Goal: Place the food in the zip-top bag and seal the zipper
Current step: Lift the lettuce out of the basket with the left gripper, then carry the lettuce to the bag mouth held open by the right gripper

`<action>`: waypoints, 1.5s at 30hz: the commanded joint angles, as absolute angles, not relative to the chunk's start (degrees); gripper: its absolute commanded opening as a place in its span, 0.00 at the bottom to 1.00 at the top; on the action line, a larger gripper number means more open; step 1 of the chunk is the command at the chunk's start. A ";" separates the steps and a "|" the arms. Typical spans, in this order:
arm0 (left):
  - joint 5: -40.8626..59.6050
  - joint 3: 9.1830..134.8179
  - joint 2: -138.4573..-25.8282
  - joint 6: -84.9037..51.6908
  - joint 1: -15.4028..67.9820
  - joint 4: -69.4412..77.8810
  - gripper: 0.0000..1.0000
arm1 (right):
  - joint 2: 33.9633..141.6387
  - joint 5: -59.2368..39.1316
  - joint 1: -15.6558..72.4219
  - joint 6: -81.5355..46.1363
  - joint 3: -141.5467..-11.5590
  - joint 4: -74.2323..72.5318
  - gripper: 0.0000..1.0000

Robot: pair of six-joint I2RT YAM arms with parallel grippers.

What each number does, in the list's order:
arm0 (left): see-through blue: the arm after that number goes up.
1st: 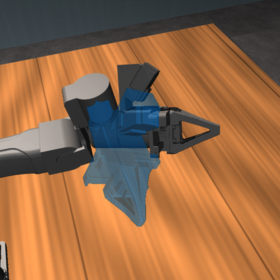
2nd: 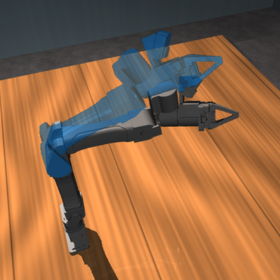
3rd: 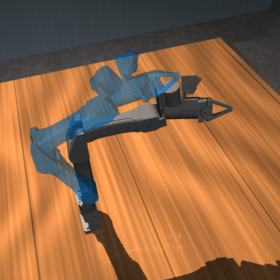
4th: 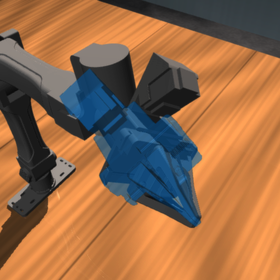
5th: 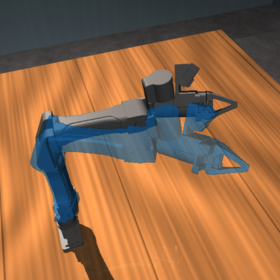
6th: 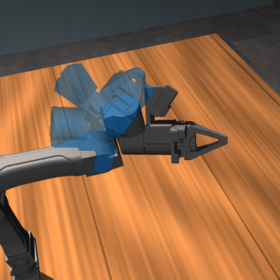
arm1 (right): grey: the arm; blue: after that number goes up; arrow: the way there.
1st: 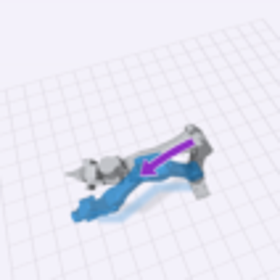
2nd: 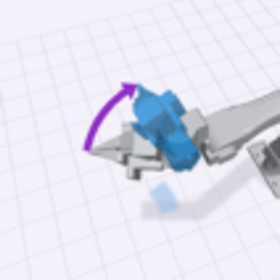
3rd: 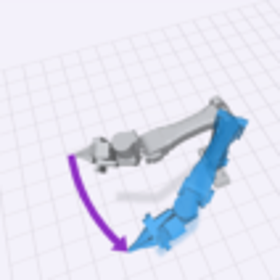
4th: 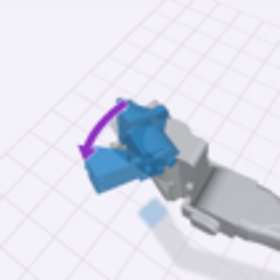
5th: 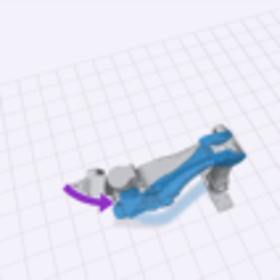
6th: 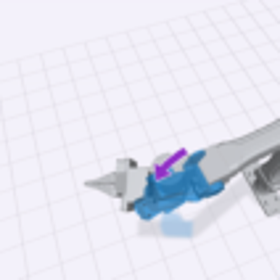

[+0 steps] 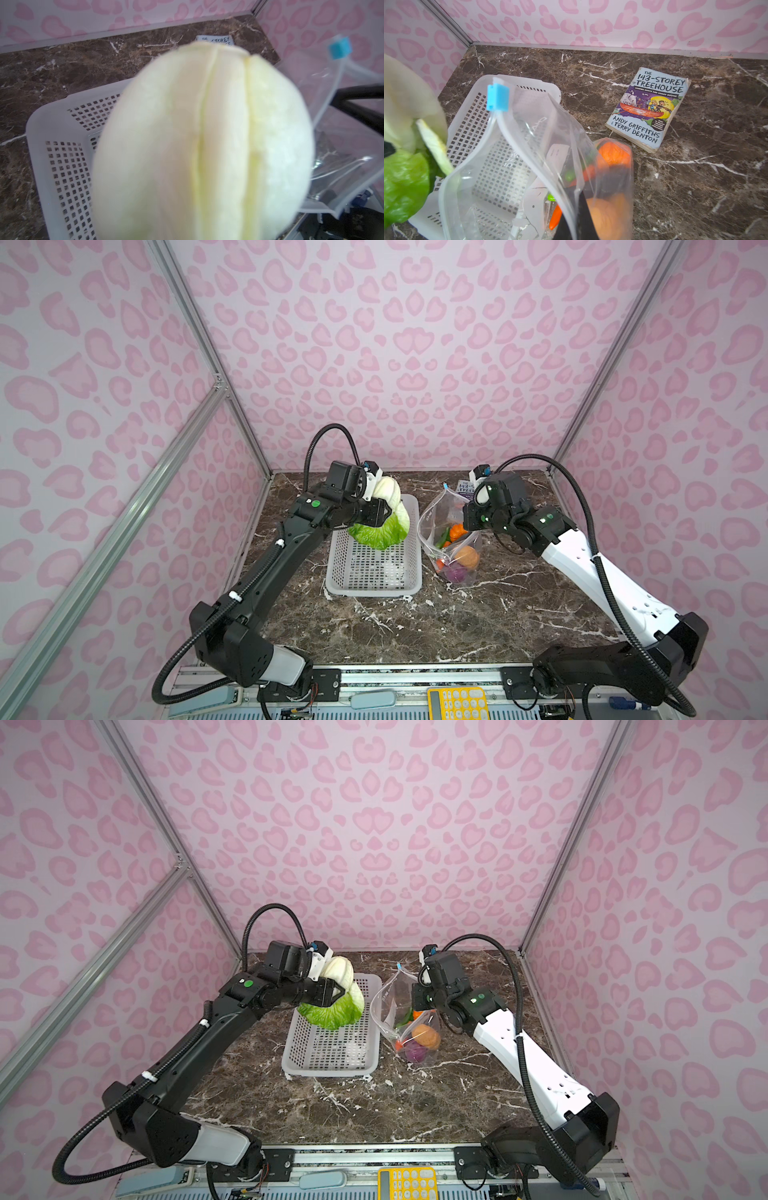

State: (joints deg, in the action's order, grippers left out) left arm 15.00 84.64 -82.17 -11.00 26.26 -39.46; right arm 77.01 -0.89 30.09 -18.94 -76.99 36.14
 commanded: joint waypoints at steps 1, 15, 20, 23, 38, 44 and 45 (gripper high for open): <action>23.56 82.38 -78.58 -18.33 26.41 -29.93 0.49 | 76.88 0.44 30.10 -21.73 -76.07 32.10 0.00; 26.41 76.20 -73.83 -33.76 36.21 -12.36 0.46 | 76.36 -0.80 30.71 -26.30 -73.92 27.44 0.00; 19.74 76.53 -76.56 -34.57 39.63 -11.34 0.46 | 75.19 0.00 31.45 -26.70 -73.38 26.31 0.00; 12.82 76.73 -77.58 -33.63 41.13 -12.77 0.47 | 74.46 0.42 31.53 -27.07 -72.81 25.93 0.00; -1.09 81.15 -84.92 -32.43 43.92 -14.11 0.54 | 73.39 -0.09 33.74 -27.38 -71.33 24.37 0.00; -3.16 82.84 -87.46 -33.43 44.02 -12.29 0.57 | 73.21 -1.07 34.44 -28.34 -70.77 23.34 0.00; -3.30 83.32 -87.98 -33.69 44.10 -12.16 0.57 | 73.21 -1.10 34.62 -28.47 -70.82 23.21 0.00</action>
